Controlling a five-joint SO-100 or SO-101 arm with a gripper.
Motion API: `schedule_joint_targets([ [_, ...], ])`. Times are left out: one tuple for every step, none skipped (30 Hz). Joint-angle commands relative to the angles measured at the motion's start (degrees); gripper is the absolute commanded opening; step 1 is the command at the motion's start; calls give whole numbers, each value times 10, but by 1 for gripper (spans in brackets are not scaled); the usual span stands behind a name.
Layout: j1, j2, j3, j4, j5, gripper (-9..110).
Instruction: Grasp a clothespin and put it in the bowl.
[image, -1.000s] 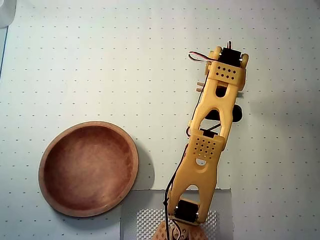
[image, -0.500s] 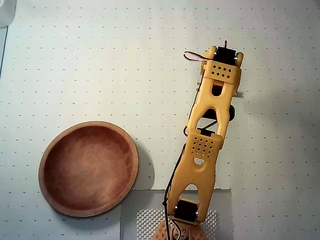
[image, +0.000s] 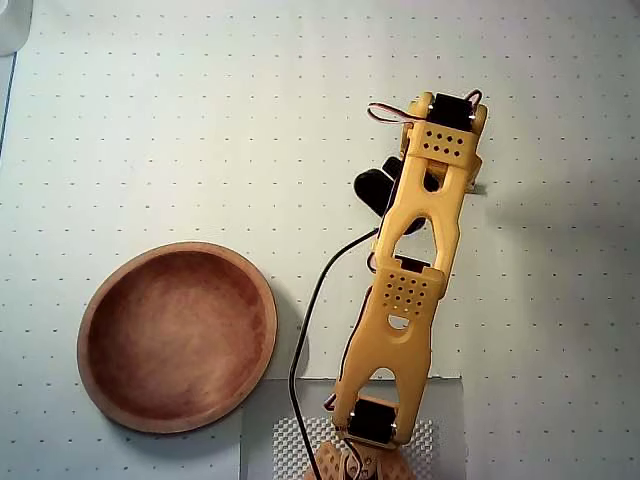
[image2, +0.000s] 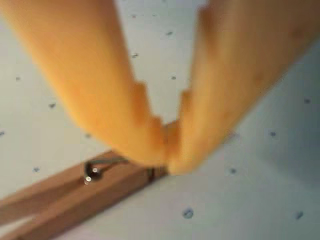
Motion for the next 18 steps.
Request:
schedule_joint_targets([
  [-6, 23, -21, 16, 47, -3],
  [-10, 24, -20, 17, 57, -3],
  [-10, 24, -20, 17, 69, -3],
  [-11, 23, -20, 17, 84, -3],
  [-12, 22, -20, 17, 105, -3],
  [-12, 22, -20, 17, 126, -3],
  [-13, 22, -20, 17, 150, -3],
  [-14, 22, -20, 17, 171, -3],
  [-14, 22, -20, 17, 188, -3],
  [-15, 21, -20, 17, 199, -3],
  [-18, 21, -20, 17, 209, -3],
  [-22, 21, -20, 17, 216, -3],
  [-25, 20, -19, 17, 225, -3],
  [-29, 20, -19, 17, 234, -3],
  [-33, 20, -17, 17, 243, -3],
  [-40, 21, -15, 16, 253, -3],
  [-42, 21, -14, 16, 257, -3],
  [-47, 20, -14, 16, 261, -3],
])
